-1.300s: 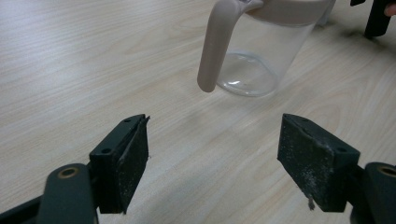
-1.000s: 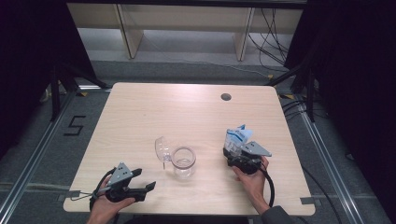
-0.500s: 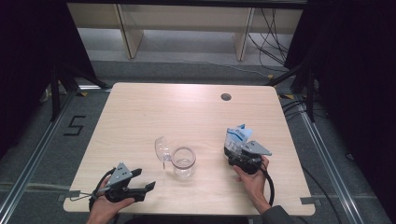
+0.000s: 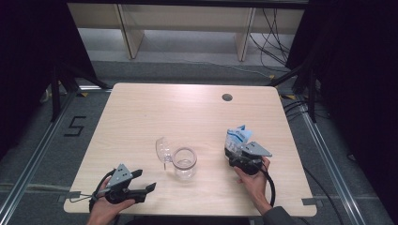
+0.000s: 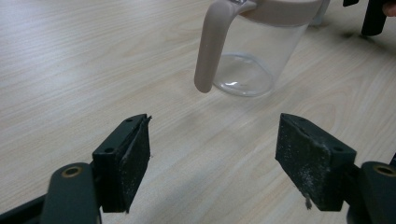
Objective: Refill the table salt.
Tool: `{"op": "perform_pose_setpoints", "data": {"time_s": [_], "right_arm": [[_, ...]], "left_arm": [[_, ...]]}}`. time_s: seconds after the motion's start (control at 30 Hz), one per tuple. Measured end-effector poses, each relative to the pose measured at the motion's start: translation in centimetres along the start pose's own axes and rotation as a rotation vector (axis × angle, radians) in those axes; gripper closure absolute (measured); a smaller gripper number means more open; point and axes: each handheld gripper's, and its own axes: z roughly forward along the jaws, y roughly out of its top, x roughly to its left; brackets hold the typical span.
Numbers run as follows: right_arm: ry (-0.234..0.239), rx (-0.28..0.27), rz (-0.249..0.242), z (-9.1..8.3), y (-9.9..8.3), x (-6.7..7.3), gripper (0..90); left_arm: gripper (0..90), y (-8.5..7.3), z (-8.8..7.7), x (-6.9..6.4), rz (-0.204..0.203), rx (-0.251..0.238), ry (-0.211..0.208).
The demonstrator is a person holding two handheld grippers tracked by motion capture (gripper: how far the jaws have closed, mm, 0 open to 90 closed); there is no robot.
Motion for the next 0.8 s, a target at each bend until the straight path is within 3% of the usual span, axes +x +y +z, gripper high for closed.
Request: {"op": "perform_pose_setpoints", "data": {"time_s": [0.8], "right_arm": [[0.006, 0.054, 0.023, 0.21, -0.37, -0.29, 32.7]], "left_arm": [[26.3, 0.03, -0.03, -0.08, 0.006, -0.006, -0.001]]}}
